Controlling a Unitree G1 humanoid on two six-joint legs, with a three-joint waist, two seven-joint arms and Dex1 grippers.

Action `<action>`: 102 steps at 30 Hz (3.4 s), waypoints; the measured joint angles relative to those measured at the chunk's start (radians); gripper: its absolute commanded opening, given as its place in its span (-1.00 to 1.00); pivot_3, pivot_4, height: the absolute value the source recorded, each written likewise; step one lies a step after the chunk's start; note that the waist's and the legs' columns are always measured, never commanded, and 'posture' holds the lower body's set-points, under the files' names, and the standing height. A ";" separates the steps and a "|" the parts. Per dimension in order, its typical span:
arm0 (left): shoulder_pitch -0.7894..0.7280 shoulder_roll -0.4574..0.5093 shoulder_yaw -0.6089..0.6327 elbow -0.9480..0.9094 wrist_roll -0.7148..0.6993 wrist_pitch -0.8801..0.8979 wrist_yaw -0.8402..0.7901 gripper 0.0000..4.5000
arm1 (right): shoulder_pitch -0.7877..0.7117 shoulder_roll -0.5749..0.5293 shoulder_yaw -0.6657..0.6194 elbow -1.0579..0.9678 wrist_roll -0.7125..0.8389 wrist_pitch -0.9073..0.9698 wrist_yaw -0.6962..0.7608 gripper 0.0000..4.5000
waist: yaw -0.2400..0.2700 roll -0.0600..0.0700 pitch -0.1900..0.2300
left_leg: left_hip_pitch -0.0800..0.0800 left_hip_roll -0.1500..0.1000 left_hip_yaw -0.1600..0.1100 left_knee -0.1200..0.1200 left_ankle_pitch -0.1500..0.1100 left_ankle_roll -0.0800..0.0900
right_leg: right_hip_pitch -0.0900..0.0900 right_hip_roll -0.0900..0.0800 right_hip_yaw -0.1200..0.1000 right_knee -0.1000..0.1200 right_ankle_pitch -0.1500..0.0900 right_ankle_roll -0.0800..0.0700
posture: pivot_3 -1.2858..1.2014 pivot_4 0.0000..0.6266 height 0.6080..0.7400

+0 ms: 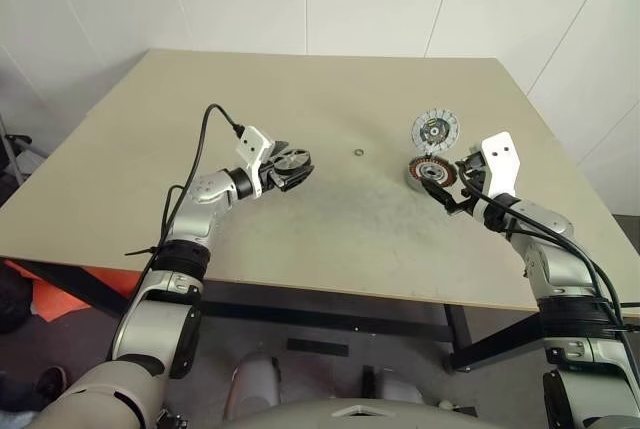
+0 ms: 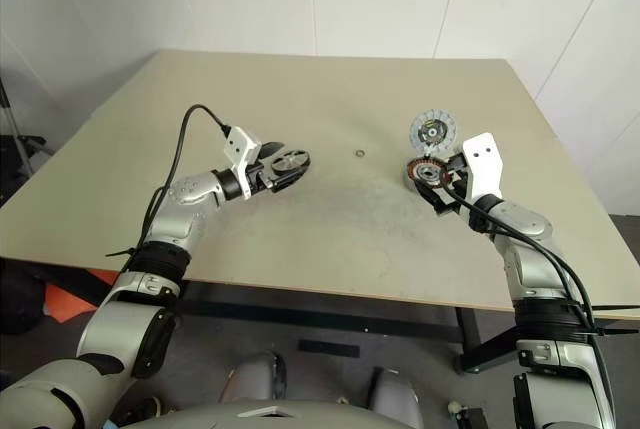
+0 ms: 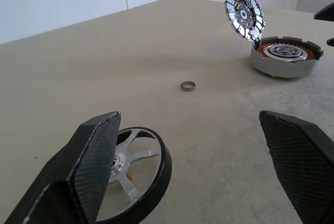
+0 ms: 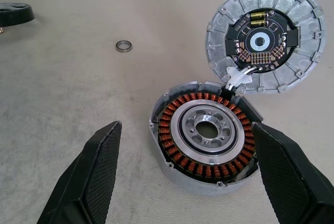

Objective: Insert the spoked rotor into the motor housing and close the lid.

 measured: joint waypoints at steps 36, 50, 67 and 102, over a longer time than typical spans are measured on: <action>-0.011 -0.006 0.000 0.016 0.003 -0.023 0.002 0.99 | -0.020 0.004 0.000 0.010 -0.019 -0.018 0.000 1.00 | 0.000 0.000 0.000 | 0.000 0.000 0.000 0.000 0.000 0.000 | 0.000 0.000 0.000 0.000 0.000 0.000 | 0.03 -1.00 1.00; -0.024 0.000 -0.001 0.029 0.004 -0.024 0.001 0.99 | -0.017 0.016 0.000 0.011 -0.022 -0.021 -0.001 1.00 | 0.000 0.000 0.000 | 0.000 0.000 0.000 0.001 0.000 0.000 | 0.000 0.000 0.000 0.000 0.000 0.000 | 0.03 -1.00 1.00; -0.024 -0.003 0.000 0.030 0.004 -0.032 0.001 0.99 | -0.026 0.024 0.004 0.026 -0.029 -0.029 0.000 1.00 | 0.000 0.000 0.000 | 0.000 0.000 0.000 0.001 0.000 0.000 | 0.000 0.000 0.000 0.000 0.000 0.000 | 0.03 -1.00 1.00; 0.056 -0.074 -0.114 -0.060 0.086 -0.079 0.060 0.99 | -0.254 -0.036 0.077 0.378 -0.192 -0.095 0.010 1.00 | 0.002 0.000 0.000 | -0.001 0.000 0.000 0.003 0.000 0.001 | -0.001 0.000 0.000 0.002 0.001 -0.002 | 0.03 -1.00 1.00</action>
